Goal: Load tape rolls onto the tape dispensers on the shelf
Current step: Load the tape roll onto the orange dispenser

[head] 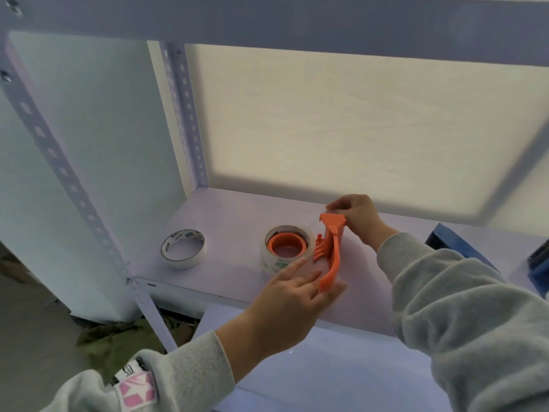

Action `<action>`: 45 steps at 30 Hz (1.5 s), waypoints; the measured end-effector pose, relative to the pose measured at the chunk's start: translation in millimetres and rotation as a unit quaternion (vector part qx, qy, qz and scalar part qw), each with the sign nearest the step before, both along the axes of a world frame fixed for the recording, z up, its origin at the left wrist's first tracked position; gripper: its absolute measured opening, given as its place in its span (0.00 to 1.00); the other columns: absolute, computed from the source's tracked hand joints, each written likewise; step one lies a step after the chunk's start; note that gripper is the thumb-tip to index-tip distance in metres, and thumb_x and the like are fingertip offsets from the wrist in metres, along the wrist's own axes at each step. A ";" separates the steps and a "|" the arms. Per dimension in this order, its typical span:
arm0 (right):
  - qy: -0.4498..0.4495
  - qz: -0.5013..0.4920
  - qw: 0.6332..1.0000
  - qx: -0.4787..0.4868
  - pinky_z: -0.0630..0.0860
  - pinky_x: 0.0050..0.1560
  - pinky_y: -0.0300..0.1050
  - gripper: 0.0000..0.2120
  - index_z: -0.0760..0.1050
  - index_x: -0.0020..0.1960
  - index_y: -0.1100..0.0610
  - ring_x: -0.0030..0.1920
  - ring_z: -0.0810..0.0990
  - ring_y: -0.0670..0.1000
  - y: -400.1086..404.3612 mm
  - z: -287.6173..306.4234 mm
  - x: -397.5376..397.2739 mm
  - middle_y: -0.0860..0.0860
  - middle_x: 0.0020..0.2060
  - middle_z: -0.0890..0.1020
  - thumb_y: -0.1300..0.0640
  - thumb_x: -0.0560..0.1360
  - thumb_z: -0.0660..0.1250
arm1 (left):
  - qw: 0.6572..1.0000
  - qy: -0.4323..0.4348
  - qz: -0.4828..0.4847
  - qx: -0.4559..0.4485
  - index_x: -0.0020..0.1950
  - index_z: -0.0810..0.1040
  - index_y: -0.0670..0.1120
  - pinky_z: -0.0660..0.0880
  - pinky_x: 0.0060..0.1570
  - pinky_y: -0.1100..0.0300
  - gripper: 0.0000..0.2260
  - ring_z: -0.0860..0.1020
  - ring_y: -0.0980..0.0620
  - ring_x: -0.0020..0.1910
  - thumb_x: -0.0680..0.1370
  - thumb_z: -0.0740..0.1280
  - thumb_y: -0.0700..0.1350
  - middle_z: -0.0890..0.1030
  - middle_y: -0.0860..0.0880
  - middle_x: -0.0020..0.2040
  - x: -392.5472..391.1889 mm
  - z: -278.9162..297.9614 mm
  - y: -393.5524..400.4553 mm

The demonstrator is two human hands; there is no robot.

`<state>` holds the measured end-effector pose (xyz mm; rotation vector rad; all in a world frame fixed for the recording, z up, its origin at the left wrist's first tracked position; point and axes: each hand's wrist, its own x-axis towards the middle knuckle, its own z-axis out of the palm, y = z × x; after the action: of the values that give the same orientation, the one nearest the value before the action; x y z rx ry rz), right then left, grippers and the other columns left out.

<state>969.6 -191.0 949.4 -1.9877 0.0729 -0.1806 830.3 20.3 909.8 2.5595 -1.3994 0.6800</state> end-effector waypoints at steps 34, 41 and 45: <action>0.037 -0.096 0.995 0.008 0.77 0.30 0.33 0.11 0.79 0.35 0.59 0.29 0.78 0.50 -10.7 0.0 5.8 0.55 0.31 0.80 0.72 0.72 0.69 | 0.954 0.132 0.266 -0.031 0.50 0.80 0.49 0.69 0.56 0.56 0.22 0.82 0.47 0.45 0.74 0.60 0.66 0.85 0.51 0.46 7.8 43.2 -6.9; 0.065 -0.127 0.984 -0.105 0.83 0.48 0.51 0.11 0.82 0.42 0.58 0.36 0.83 0.54 -12.6 0.9 -2.0 0.56 0.35 0.84 0.70 0.70 0.65 | 0.941 0.161 0.296 -0.031 0.53 0.78 0.49 0.66 0.56 0.56 0.19 0.80 0.47 0.48 0.76 0.60 0.62 0.84 0.51 0.49 25.2 48.8 -5.1; 0.017 -0.108 0.964 -0.240 0.76 0.61 0.49 0.24 0.75 0.66 0.57 0.53 0.83 0.55 -3.5 9.0 -29.4 0.57 0.49 0.85 0.67 0.71 0.62 | 0.939 0.168 0.298 -0.045 0.59 0.78 0.48 0.69 0.60 0.55 0.21 0.80 0.47 0.54 0.77 0.61 0.62 0.83 0.51 0.55 30.8 48.7 -8.9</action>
<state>940.2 -194.5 958.4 -2.4667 0.2934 -0.3303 861.1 11.4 958.5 2.8469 -0.4713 0.3272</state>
